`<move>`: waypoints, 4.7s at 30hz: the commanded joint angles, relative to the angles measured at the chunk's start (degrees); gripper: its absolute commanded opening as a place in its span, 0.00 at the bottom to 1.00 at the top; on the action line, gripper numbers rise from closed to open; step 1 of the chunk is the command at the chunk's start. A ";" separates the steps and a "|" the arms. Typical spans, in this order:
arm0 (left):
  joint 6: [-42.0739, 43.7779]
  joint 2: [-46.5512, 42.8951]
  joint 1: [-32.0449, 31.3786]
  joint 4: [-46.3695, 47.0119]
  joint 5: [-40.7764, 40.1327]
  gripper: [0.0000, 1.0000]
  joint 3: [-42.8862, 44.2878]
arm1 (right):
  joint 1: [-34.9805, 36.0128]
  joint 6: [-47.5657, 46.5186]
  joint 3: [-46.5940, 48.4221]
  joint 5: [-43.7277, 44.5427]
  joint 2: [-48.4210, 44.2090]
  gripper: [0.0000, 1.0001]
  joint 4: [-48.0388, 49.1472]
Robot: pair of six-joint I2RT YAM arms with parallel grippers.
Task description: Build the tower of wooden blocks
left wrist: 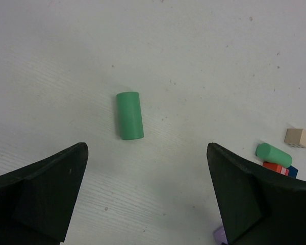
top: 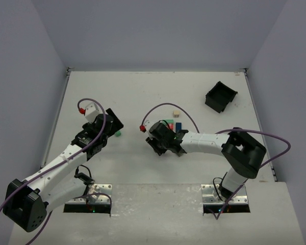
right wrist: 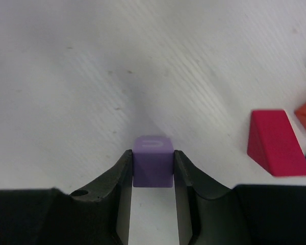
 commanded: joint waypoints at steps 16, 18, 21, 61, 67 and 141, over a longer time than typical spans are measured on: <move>-1.22 0.73 -0.53 0.08 -3.56 1.00 0.05 | 0.48 -41.94 15.90 -21.25 11.02 0.17 1.41; -1.25 0.85 -0.53 0.08 -3.74 1.00 0.03 | 0.48 -41.59 16.98 -21.81 12.06 0.17 0.73; -1.24 1.05 -0.53 0.08 -3.84 1.00 0.00 | 0.48 -38.94 18.19 -25.14 13.06 0.16 0.67; -1.60 5.82 -0.53 1.05 -2.85 1.00 0.81 | 16.04 -16.17 11.19 -8.69 9.50 0.17 9.01; -1.52 6.66 -0.44 1.13 -2.79 1.00 1.13 | 16.04 -16.12 15.26 -7.58 13.55 0.18 8.04; 1.74 10.03 -0.53 4.76 1.30 1.00 1.57 | -7.99 4.70 -18.74 -4.36 -17.87 0.32 2.84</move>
